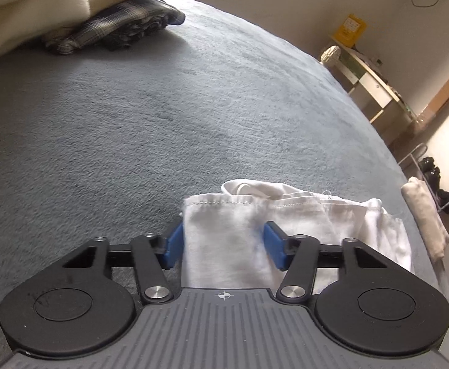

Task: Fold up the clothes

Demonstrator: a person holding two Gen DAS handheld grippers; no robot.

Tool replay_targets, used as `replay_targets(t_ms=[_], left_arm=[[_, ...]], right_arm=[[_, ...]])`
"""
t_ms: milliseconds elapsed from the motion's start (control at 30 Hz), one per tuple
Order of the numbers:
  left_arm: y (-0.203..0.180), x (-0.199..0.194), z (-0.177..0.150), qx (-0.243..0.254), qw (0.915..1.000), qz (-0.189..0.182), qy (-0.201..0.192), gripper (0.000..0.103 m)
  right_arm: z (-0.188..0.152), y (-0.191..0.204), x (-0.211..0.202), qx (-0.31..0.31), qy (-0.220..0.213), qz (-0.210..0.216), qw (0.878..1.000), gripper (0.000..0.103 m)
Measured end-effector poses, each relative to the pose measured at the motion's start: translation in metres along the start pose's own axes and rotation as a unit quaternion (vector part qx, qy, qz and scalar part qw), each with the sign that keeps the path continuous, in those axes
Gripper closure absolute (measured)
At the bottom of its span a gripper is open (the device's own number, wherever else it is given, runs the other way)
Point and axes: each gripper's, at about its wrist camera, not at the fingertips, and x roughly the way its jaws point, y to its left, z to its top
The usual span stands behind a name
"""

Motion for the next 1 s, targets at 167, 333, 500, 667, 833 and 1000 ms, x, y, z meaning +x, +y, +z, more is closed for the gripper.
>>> replay_targets(t_ms=[167, 333, 500, 667, 833, 1000], left_arm=[[-0.008, 0.008, -0.002, 0.008, 0.9999, -0.007, 0.001, 0.087], [-0.019, 0.008, -0.003, 0.016, 0.9998, 0.005, -0.013, 0.098], [-0.029, 0.001, 0.002, 0.013, 0.9996, 0.004, -0.023, 0.099], [-0.047, -0.004, 0.008, 0.023, 0.9993, 0.001, -0.029, 0.100], [-0.076, -0.006, 0.015, 0.039, 0.9988, -0.001, -0.029, 0.100], [-0.109, -0.002, 0.020, 0.066, 0.9975, -0.001, -0.024, 0.100]], right_arm=[[0.001, -0.002, -0.002, 0.006, -0.006, 0.004, 1.000, 0.102], [0.000, -0.009, -0.007, 0.019, -0.017, 0.007, 1.000, 0.103], [-0.002, -0.013, -0.016, 0.029, -0.030, 0.007, 0.999, 0.103], [-0.009, -0.024, -0.032, 0.051, -0.047, 0.007, 0.998, 0.103], [-0.009, -0.036, -0.045, 0.068, -0.069, -0.001, 0.995, 0.103], [-0.021, -0.047, -0.066, 0.090, -0.091, -0.009, 0.992, 0.103]])
